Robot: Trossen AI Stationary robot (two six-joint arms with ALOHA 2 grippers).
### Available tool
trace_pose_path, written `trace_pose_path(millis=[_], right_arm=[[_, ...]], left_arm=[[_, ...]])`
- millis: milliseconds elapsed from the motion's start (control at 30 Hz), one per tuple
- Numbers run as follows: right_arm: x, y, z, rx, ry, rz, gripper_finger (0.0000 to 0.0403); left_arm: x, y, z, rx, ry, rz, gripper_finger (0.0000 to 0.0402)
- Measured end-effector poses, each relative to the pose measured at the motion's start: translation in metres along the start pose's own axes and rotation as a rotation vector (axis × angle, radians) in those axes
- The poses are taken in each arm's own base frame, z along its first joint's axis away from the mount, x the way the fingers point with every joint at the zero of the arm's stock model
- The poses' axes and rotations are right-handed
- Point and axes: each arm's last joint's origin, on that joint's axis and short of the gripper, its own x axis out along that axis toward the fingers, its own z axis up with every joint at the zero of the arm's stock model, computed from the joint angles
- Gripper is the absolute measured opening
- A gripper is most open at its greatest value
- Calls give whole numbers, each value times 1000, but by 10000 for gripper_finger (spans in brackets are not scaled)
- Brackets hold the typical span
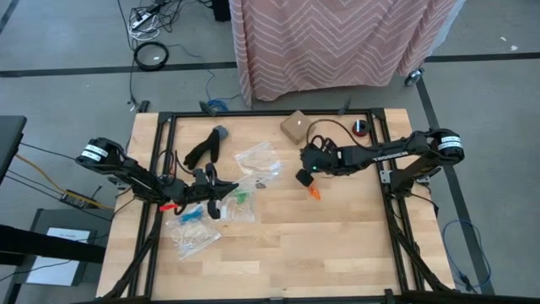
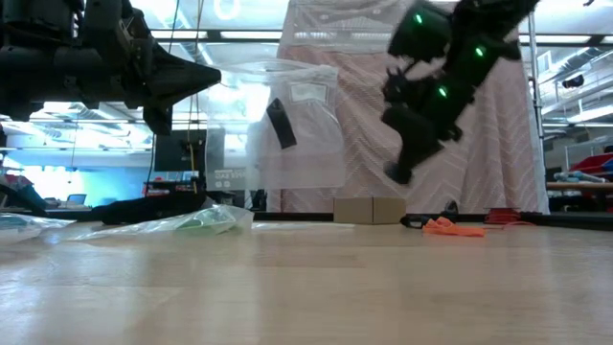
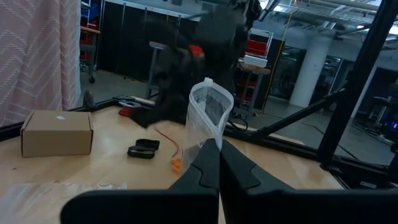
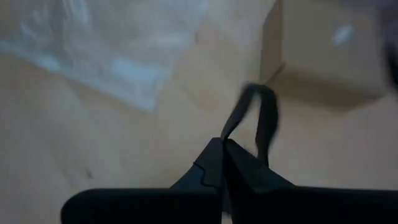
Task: Sort rubber bands
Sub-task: Put the black rubber band into the transparent zip bag
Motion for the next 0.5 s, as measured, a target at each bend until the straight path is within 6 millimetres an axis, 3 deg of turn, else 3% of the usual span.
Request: trace_pose_path(millis=[200, 333, 500], right_arm=[[-32, 13, 47, -85, -171, -52, 0], [-63, 33, 78, -146, -352, 18, 0], [-97, 59, 94, -219, -573, 155, 0]], left_arm=[[0, 0, 0, 0, 0, 0, 1], [0, 0, 0, 0, 0, 0, 1], [0, 0, 0, 0, -3, 11, 1]])
